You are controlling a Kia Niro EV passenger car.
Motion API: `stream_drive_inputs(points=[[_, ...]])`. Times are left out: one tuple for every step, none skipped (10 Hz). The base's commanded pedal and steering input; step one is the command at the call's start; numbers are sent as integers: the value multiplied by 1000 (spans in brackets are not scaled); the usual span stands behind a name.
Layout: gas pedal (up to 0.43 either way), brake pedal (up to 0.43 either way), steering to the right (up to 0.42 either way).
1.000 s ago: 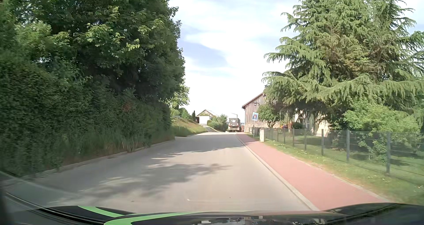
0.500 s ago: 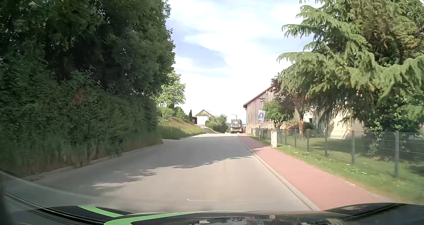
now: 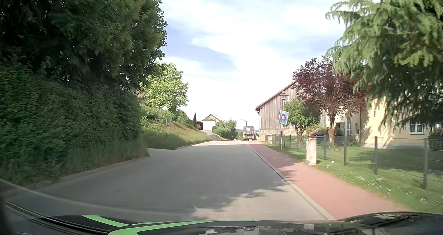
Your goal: Follow the waypoints while adhering to traffic rules and regulations
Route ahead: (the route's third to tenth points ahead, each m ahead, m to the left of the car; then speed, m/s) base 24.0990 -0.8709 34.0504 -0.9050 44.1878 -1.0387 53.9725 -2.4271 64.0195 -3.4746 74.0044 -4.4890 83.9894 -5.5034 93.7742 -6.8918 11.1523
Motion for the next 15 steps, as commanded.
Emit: stream_drive_inputs(points=[[177,0,3],[177,0,3],[169,0,2],[157,0,2],[150,0,2],[150,0,1],[150,0,2],[150,0,2],[150,0,2],[150,0,1],[150,0,2],[150,0,2],[150,0,1],[150,0,2],[150,0,3]])
